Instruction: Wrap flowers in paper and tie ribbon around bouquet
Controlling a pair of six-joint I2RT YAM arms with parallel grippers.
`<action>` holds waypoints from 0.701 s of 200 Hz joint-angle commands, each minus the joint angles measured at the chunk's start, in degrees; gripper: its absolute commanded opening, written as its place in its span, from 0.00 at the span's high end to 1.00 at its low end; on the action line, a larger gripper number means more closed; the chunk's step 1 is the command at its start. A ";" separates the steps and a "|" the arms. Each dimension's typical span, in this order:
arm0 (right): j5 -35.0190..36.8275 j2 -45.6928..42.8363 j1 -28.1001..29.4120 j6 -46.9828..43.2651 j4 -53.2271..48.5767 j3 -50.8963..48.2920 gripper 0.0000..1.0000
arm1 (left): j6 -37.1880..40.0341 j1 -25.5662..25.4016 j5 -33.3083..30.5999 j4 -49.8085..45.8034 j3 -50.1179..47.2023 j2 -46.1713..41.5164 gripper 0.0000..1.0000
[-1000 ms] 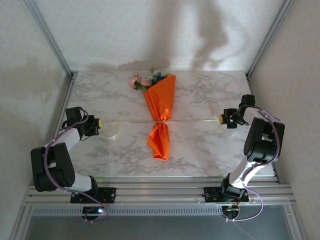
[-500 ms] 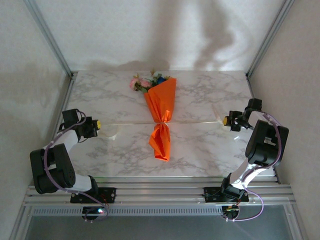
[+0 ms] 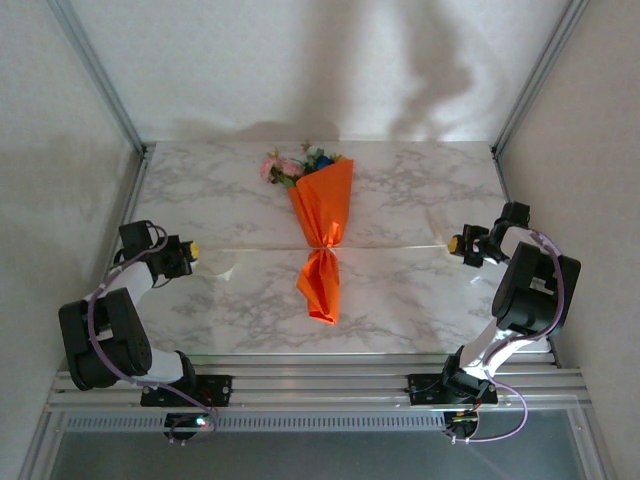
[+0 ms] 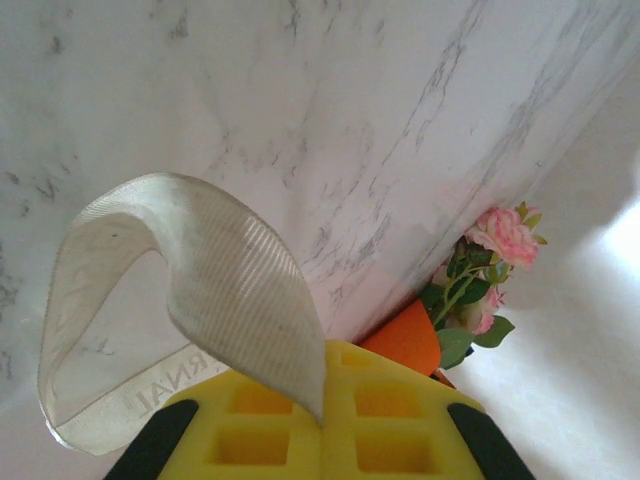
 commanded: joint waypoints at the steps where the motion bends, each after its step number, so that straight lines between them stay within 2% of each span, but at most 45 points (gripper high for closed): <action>1: 9.13 -1.84 -5.13 1.19 6.35 0.11 1.00 | -0.78 4.95 -9.06 4.05 -0.45 -1.80 1.00; 51: 8.03 -2.62 -6.38 0.24 5.36 -0.38 1.00 | 0.36 5.90 -9.53 3.22 0.97 -1.61 1.00; 80: 8.46 -4.76 -5.54 -1.25 4.15 -1.47 1.00 | 1.40 4.52 -9.79 2.57 1.68 -1.96 1.00; 101: 9.40 -6.02 -2.93 -4.30 0.12 -0.13 1.00 | 2.18 -0.11 -10.25 1.92 3.78 -2.44 1.00; 134: 11.40 -7.70 2.36 -6.25 -8.05 0.99 1.00 | 0.71 -11.65 -10.80 0.81 6.45 -4.50 1.00; 140: 11.63 -7.90 3.27 -6.41 -8.95 0.91 0.93 | 0.42 -13.91 -10.73 0.81 6.86 -4.68 1.00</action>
